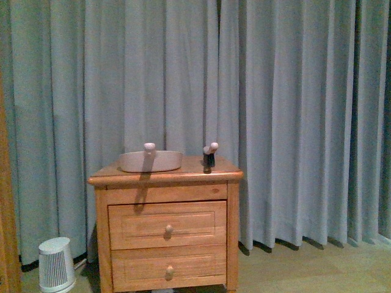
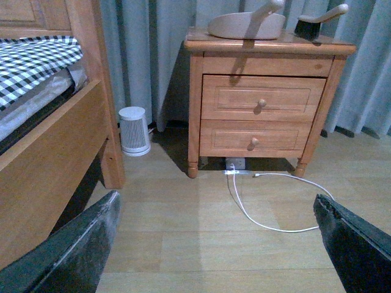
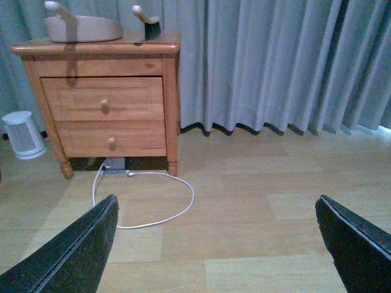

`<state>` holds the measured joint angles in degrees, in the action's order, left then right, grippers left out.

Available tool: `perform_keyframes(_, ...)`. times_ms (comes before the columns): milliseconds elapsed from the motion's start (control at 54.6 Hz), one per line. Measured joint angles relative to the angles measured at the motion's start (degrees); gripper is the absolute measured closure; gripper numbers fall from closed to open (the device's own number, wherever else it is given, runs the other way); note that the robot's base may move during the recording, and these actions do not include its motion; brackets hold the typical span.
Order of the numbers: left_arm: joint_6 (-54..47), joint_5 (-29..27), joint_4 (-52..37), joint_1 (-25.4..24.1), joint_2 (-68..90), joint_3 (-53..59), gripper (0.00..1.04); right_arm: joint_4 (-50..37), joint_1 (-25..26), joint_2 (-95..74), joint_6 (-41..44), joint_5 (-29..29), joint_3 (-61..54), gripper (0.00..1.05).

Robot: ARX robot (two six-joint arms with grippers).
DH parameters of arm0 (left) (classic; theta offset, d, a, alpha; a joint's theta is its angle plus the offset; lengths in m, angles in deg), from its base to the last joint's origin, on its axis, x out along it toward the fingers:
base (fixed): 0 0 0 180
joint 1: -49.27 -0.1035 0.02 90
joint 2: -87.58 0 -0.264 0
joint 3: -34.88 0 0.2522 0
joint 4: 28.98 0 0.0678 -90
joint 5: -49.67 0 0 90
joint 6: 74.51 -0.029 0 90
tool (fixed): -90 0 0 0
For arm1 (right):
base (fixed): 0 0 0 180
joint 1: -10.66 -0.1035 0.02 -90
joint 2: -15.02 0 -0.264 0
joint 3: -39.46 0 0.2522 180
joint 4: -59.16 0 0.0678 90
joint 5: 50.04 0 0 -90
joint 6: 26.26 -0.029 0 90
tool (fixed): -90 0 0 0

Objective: Clean up trash

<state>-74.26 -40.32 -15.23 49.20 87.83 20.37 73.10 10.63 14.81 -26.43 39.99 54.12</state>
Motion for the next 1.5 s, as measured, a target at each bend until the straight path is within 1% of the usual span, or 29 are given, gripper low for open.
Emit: perform_keyframes(1502,0.0,0.0,0.0,0.0,0.0,0.0,0.08,0.0,0.0,0.0,0.0,0.0,0.0,0.07)
